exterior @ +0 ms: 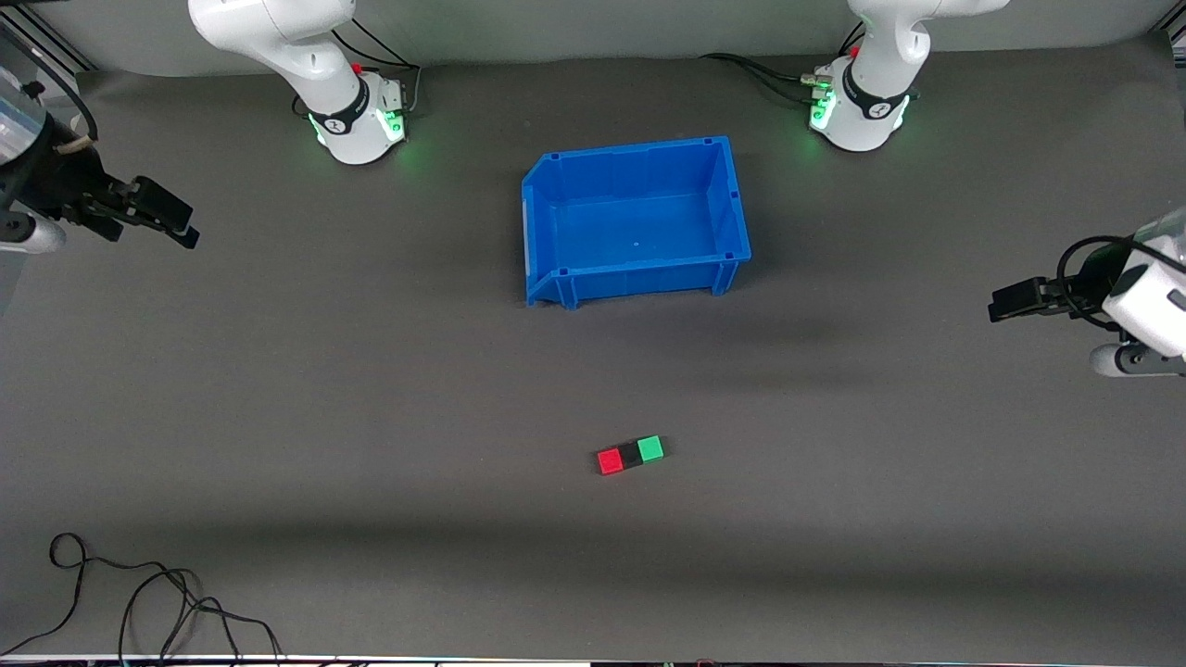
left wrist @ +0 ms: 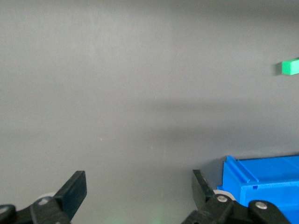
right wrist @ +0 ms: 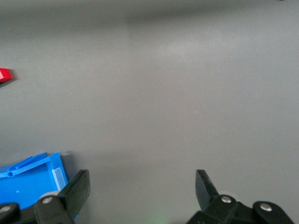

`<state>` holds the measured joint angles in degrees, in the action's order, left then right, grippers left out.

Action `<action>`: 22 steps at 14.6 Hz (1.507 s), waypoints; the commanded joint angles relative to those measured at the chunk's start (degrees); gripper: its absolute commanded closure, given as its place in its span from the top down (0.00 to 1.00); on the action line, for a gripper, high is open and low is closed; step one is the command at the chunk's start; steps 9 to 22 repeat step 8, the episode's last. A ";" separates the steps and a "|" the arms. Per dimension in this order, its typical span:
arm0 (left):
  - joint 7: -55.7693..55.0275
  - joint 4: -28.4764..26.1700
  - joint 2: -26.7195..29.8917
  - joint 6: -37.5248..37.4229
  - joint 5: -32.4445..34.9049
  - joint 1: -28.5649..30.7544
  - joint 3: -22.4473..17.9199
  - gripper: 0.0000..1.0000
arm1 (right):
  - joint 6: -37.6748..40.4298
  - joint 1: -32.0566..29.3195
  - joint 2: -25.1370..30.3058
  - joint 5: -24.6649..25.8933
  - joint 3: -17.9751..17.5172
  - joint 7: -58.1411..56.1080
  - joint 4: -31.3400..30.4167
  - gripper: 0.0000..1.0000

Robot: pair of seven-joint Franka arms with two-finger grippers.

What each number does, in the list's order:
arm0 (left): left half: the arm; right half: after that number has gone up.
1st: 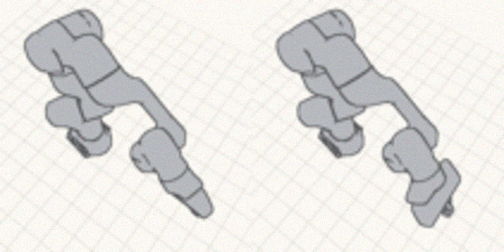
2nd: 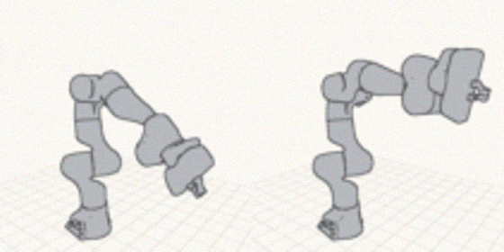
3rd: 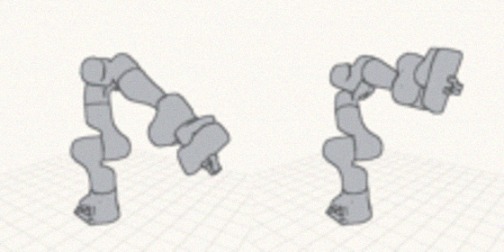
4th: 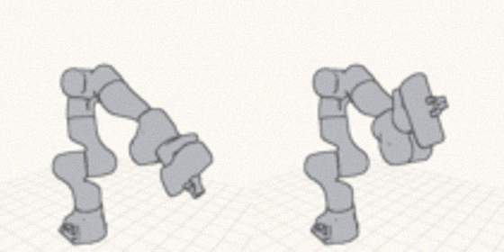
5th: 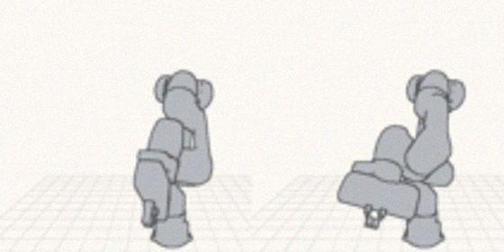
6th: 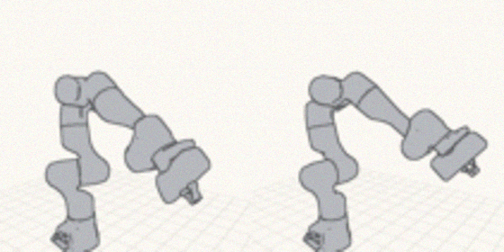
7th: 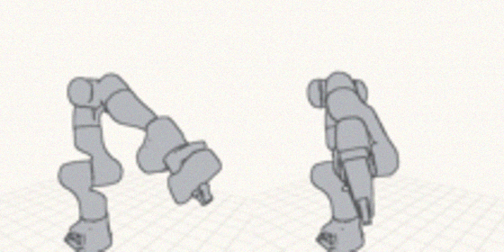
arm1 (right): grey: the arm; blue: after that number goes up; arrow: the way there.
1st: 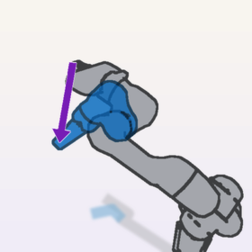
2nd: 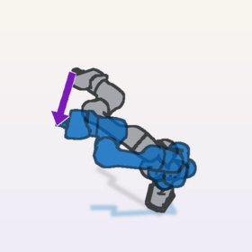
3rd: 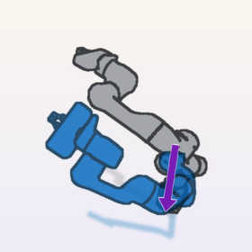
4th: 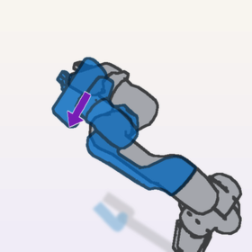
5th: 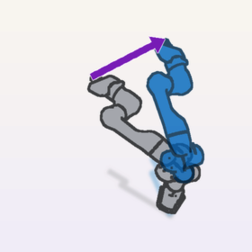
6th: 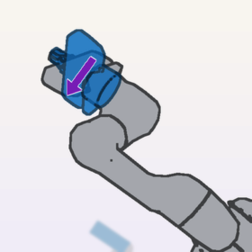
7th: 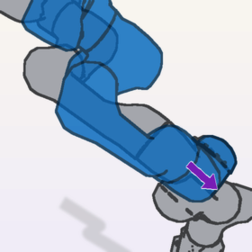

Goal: Attach green and red cubes to black cube

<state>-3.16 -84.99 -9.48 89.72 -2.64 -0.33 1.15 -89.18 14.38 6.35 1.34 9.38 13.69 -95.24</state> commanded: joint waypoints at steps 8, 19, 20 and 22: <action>4.38 -9.85 8.07 6.08 1.06 -4.49 -4.55 1.00 | 1.47 -7.26 -6.53 -3.80 -4.10 -1.82 5.95 1.00; 4.38 -9.85 8.07 6.08 1.06 -4.49 -4.55 1.00 | 1.47 -7.26 -6.53 -3.80 -4.10 -1.82 5.95 1.00; 4.38 -9.85 8.07 6.08 1.06 -4.49 -4.55 1.00 | 1.47 -7.26 -6.53 -3.80 -4.10 -1.82 5.95 1.00; 4.38 -9.85 8.07 6.08 1.06 -4.49 -4.55 1.00 | 1.47 -7.26 -6.53 -3.80 -4.10 -1.82 5.95 1.00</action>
